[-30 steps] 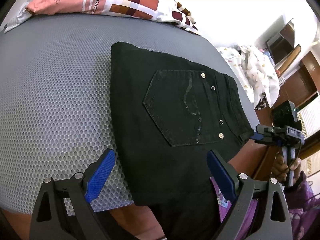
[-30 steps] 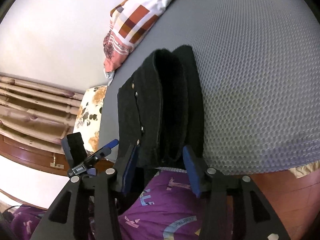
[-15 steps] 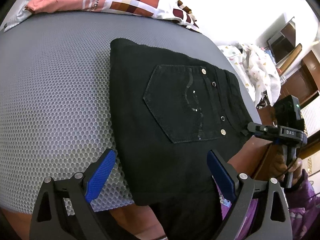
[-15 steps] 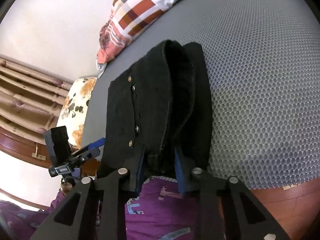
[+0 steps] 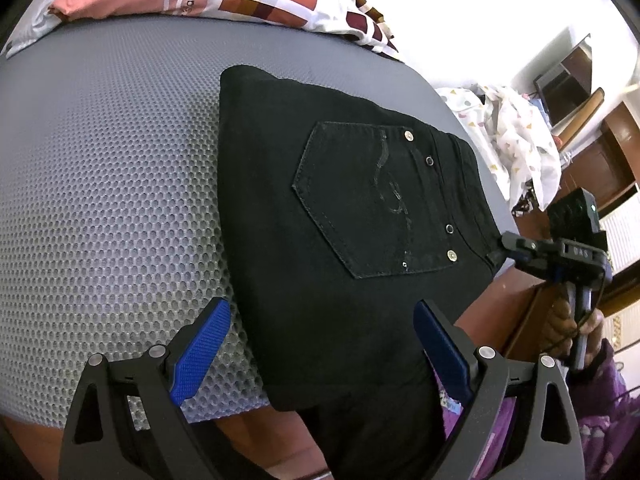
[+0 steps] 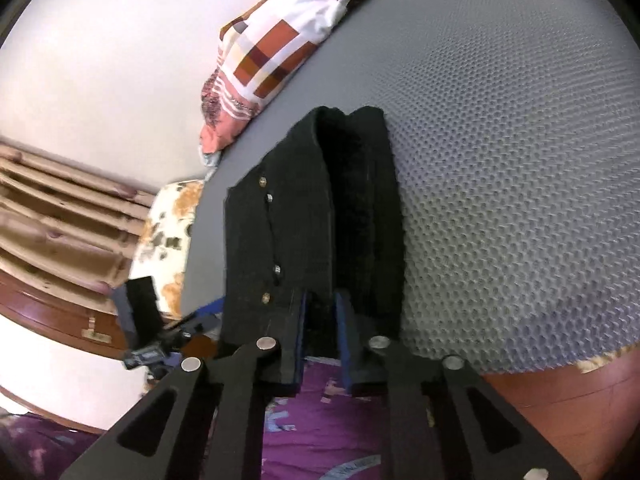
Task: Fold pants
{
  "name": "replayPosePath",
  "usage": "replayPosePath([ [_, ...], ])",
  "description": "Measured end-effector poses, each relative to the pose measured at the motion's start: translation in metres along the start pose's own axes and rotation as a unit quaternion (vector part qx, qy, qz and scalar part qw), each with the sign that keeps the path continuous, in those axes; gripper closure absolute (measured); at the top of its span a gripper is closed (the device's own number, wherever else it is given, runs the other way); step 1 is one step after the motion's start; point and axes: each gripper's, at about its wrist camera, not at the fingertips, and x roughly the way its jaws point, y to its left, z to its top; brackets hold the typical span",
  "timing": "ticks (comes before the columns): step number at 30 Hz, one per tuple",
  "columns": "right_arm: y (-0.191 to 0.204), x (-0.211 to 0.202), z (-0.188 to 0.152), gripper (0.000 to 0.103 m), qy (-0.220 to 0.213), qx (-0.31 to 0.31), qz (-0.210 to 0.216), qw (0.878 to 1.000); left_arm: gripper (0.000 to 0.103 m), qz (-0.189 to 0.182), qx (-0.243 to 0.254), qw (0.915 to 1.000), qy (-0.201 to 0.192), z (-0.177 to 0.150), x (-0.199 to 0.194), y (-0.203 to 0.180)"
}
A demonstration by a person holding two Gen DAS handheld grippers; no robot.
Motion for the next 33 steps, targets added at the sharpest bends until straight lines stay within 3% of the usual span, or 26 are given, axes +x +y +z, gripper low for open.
replayPosePath([
  [4,0.002,0.012,0.012,0.061,0.003,-0.004,-0.001,1.000,0.010,0.004,0.002,1.0000,0.001,0.000,0.000,-0.001],
  [8,0.008,0.038,0.017,0.060,0.032,-0.020,-0.012,0.999,0.010,0.002,-0.003,1.0000,0.002,0.001,0.003,0.000],
  [9,0.009,0.043,0.017,0.061,0.035,-0.023,-0.010,0.999,0.010,0.002,-0.005,1.0000,0.003,0.001,0.003,0.001],
  [10,0.012,0.045,0.016,0.075,0.038,-0.030,-0.013,0.999,0.010,0.002,-0.006,1.0000,0.003,0.001,0.004,0.001],
  [11,0.015,0.048,0.016,0.082,0.042,-0.038,-0.024,0.998,0.010,0.002,-0.007,1.0000,0.002,0.001,0.003,0.002],
  [15,0.016,0.039,0.013,0.091,0.027,-0.036,-0.026,0.999,0.010,0.001,-0.009,1.0000,0.000,0.000,0.001,0.004],
  [18,0.022,0.025,0.013,0.092,0.010,-0.035,-0.009,0.999,0.010,-0.004,-0.011,0.9999,-0.005,0.001,-0.003,0.006],
  [29,-0.005,0.025,0.007,0.092,0.010,0.004,-0.015,1.000,0.010,-0.004,-0.018,0.9998,0.001,-0.002,-0.001,0.013],
  [33,-0.012,0.026,0.007,0.083,0.011,0.028,0.011,0.999,0.010,-0.007,-0.012,0.9999,-0.004,-0.003,-0.004,0.014],
])
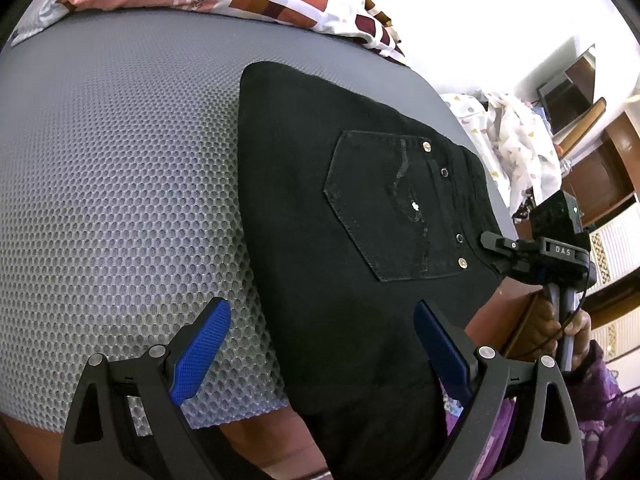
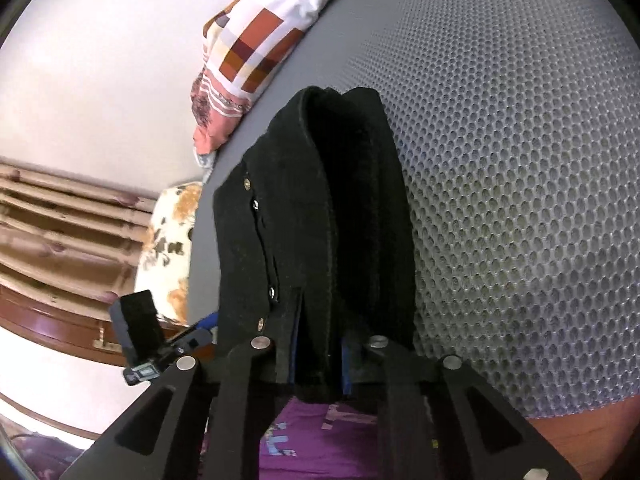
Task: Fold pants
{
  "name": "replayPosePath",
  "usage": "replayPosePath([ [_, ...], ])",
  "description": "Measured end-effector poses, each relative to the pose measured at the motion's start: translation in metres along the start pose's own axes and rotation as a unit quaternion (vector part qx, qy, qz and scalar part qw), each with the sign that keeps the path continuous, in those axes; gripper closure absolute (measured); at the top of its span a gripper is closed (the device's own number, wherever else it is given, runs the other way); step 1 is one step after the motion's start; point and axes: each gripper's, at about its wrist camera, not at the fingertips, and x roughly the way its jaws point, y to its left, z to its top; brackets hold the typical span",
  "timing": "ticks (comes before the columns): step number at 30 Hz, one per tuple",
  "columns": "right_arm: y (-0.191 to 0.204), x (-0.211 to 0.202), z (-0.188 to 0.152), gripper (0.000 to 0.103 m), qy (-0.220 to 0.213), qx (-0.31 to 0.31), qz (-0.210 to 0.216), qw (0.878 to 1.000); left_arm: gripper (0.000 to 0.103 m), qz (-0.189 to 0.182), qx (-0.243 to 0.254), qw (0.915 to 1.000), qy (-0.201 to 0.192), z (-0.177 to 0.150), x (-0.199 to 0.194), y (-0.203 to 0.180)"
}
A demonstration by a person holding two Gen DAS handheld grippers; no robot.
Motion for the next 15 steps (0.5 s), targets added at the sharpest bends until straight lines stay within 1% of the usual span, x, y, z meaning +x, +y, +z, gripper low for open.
replayPosePath([
  [1,0.002,-0.002,0.000,0.078,-0.003,-0.003,-0.006,1.000,0.010,-0.002,0.003,1.0000,-0.003,0.000,-0.001,0.000],
  [3,0.005,-0.012,0.000,0.073,-0.020,-0.012,-0.010,1.000,0.010,-0.002,0.010,0.9999,-0.004,0.002,-0.001,-0.001],
  [4,0.006,-0.018,0.000,0.064,-0.030,-0.017,-0.021,0.999,0.010,0.004,0.015,0.9999,-0.004,0.003,-0.001,-0.001],
  [5,0.006,-0.024,0.001,0.059,-0.036,-0.023,-0.032,0.999,0.010,0.009,0.019,0.9998,-0.003,0.005,0.001,-0.003],
  [6,0.006,-0.027,0.002,0.050,-0.040,-0.028,-0.039,0.998,0.010,0.015,0.023,0.9996,-0.003,0.006,0.002,-0.004],
  [7,0.005,-0.028,0.003,0.047,-0.042,-0.030,-0.042,0.998,0.010,0.022,0.028,0.9994,-0.002,0.007,0.003,-0.005],
  [11,-0.001,-0.022,0.008,0.047,-0.033,-0.028,-0.044,0.998,0.010,0.049,0.044,0.9978,-0.006,0.009,0.007,-0.011],
  [15,0.005,-0.006,0.009,0.046,-0.020,-0.057,-0.072,0.996,0.010,0.072,0.056,0.9958,-0.006,0.012,0.013,-0.015],
])
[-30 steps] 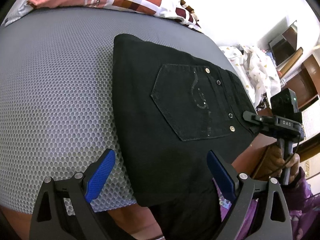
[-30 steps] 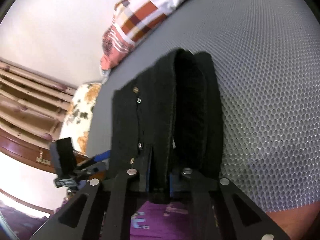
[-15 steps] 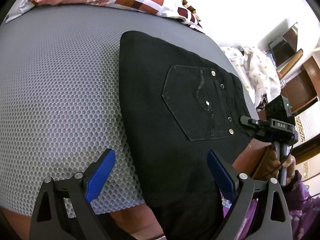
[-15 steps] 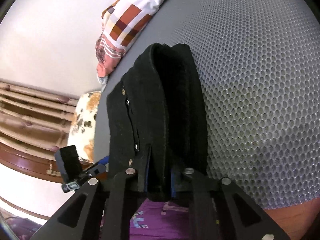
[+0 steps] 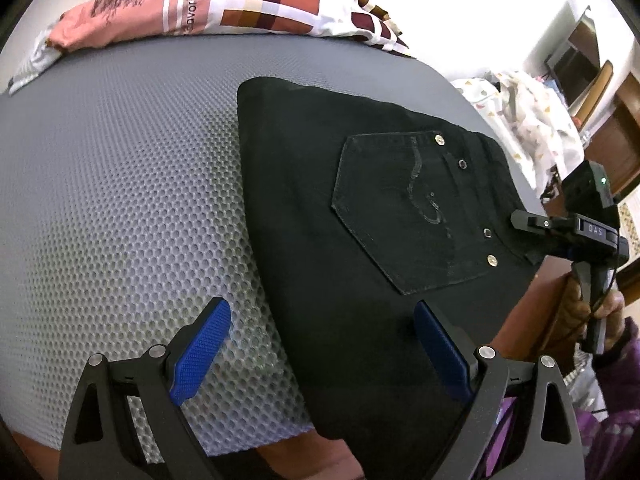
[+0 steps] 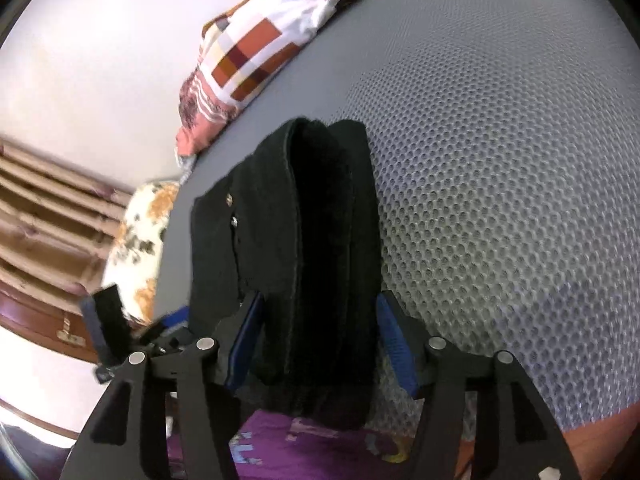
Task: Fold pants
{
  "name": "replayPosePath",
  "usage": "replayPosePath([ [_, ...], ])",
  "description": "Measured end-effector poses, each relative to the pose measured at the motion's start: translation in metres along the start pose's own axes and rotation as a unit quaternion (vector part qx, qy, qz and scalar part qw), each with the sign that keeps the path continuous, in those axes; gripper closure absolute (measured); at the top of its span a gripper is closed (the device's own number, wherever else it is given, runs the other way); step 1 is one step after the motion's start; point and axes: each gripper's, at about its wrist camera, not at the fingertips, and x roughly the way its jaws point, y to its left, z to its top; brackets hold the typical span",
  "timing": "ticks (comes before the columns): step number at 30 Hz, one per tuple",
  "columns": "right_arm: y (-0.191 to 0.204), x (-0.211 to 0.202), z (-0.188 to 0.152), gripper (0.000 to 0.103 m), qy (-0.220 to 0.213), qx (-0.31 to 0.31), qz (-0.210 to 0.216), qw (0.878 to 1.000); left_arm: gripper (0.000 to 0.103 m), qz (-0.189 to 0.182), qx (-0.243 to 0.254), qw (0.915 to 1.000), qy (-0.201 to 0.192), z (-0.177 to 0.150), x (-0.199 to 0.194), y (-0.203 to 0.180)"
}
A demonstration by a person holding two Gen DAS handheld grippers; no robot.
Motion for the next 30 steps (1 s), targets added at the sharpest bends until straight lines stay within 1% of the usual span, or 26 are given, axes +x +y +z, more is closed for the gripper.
replayPosePath([
  [6,0.008,0.008,0.004,0.045,0.001,-0.038,-0.016,0.999,0.010,0.045,0.034,0.9984,-0.003,0.007,0.011,-0.010],
  [9,0.011,0.009,0.004,0.044,-0.002,-0.053,-0.017,0.998,0.010,0.050,0.044,0.9978,-0.005,0.010,0.016,-0.014],
  [14,0.011,0.011,0.005,0.042,-0.007,-0.063,-0.003,0.998,0.008,0.065,0.064,0.9957,-0.013,0.015,0.022,-0.021],
  [21,-0.001,0.011,0.009,0.042,-0.010,-0.049,0.046,0.998,0.007,0.072,0.081,0.9940,-0.015,0.022,0.034,-0.025],
  [24,-0.003,0.010,0.008,0.042,-0.008,-0.051,0.052,0.997,0.006,0.068,0.078,0.9945,-0.012,0.025,0.037,-0.024],
  [30,-0.010,0.010,0.017,0.041,0.019,-0.042,0.072,0.996,0.005,0.059,0.082,0.9948,-0.010,0.026,0.039,-0.023],
])
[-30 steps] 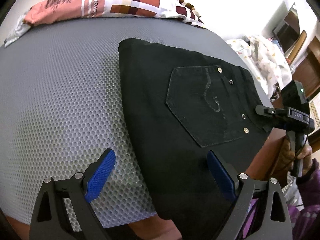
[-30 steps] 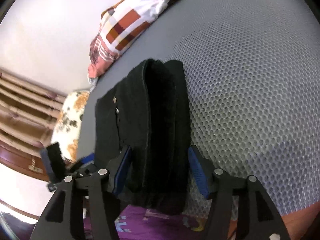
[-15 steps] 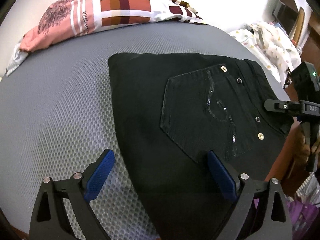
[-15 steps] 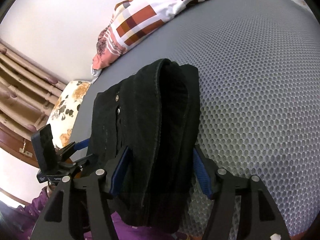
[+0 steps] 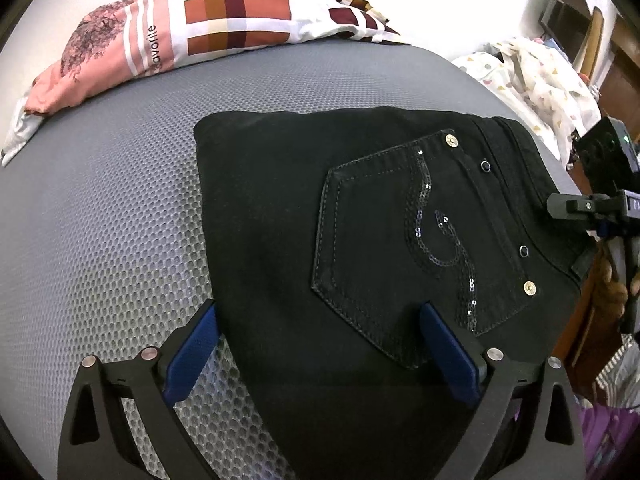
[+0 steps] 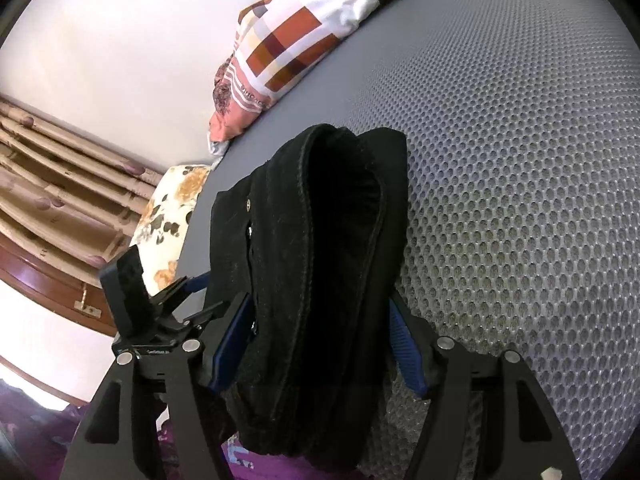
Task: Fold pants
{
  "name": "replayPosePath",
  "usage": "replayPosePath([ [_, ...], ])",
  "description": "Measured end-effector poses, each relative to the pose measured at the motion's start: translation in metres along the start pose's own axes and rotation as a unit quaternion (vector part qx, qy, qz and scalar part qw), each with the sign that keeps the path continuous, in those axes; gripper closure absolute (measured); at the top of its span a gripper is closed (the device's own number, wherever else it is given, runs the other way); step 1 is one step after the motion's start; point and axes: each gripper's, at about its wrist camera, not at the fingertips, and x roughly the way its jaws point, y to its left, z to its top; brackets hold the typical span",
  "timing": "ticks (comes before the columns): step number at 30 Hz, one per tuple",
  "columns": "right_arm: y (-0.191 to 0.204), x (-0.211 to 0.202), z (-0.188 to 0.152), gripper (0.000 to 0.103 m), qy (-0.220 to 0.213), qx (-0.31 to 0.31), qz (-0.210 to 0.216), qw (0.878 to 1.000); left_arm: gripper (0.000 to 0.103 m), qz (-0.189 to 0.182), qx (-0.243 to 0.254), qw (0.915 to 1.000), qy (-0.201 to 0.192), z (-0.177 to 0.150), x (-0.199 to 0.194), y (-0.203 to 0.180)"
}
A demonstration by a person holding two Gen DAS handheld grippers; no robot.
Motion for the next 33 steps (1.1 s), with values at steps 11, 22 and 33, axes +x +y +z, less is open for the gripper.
replayPosePath([
  [11,0.000,0.000,-0.001,0.041,0.018,0.009,0.007,1.000,0.006,0.016,0.019,0.9996,-0.009,0.000,-0.001,-0.006],
  [22,0.011,0.015,0.002,0.071,0.021,0.014,-0.028,0.999,0.019,0.028,0.045,0.9984,-0.018,0.000,-0.004,-0.015],
  [33,0.008,0.019,0.011,0.050,0.039,0.008,-0.018,0.999,0.016,0.018,0.041,0.9990,-0.003,0.005,-0.001,-0.010],
])
